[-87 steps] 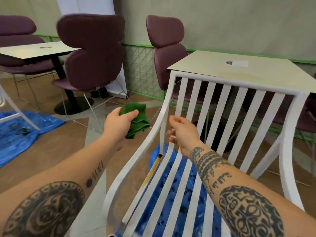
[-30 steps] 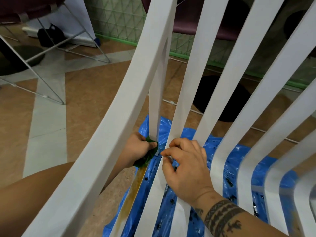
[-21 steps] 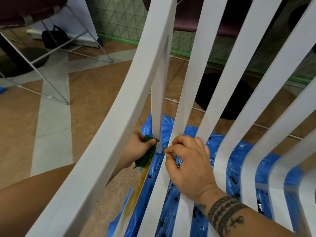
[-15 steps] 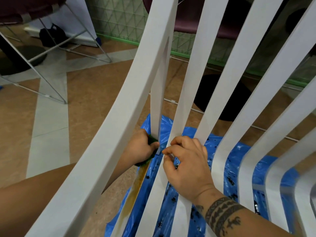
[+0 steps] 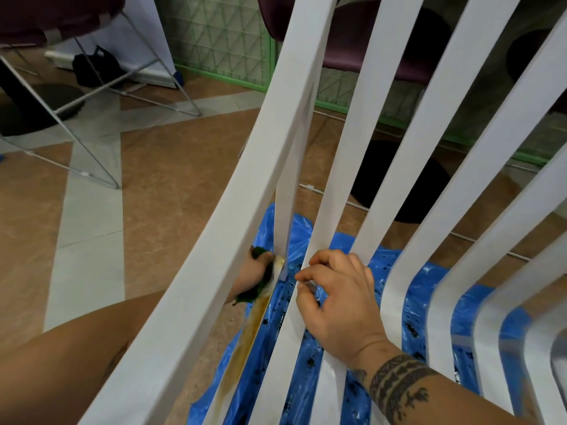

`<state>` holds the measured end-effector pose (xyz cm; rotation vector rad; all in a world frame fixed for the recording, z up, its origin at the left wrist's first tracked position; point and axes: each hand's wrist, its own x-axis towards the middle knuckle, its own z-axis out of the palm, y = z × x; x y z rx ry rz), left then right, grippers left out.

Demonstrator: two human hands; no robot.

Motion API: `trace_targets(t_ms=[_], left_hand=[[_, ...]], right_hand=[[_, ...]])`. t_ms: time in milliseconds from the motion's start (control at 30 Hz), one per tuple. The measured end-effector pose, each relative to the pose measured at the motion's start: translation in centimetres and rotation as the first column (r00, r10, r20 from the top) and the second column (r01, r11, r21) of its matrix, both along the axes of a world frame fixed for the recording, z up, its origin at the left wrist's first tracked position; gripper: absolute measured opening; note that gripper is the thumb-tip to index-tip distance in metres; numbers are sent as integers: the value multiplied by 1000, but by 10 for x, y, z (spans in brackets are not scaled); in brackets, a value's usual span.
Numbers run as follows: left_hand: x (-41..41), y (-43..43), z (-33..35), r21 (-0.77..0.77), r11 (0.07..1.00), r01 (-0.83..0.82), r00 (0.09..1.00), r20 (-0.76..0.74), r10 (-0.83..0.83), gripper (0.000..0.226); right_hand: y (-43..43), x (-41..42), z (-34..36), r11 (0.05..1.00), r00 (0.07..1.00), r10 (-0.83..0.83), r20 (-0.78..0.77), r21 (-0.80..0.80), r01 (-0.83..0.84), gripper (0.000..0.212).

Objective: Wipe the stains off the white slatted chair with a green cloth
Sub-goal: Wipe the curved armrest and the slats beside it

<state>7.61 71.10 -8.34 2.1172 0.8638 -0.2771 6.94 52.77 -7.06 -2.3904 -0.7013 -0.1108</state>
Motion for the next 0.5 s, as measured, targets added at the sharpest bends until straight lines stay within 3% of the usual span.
trace_targets(t_ms=[100,167,267,400,500], left_hand=[[-8,6,6,-141,985,-101,993,42,108,32],[-14,4,6,-146,981,-128,977,151,149,18],[-24,-9,4,-126,990,-63,948,302,99,27],[-24,-15,-10,38,997,66,942,327,-75,25],[-25,-15,-15,268,935,234,930,220,-295,37]], right_hand=[[0,0,0,1000,1000,4,3,6,-4,19],[1,1,1,1000,1000,8,6,-2,-8,23],[1,1,2,1000,1000,6,16,-10,-5,25],[1,0,2,1000,1000,4,12,-5,-4,24],[2,1,2,1000,1000,7,13,-2,-7,20]])
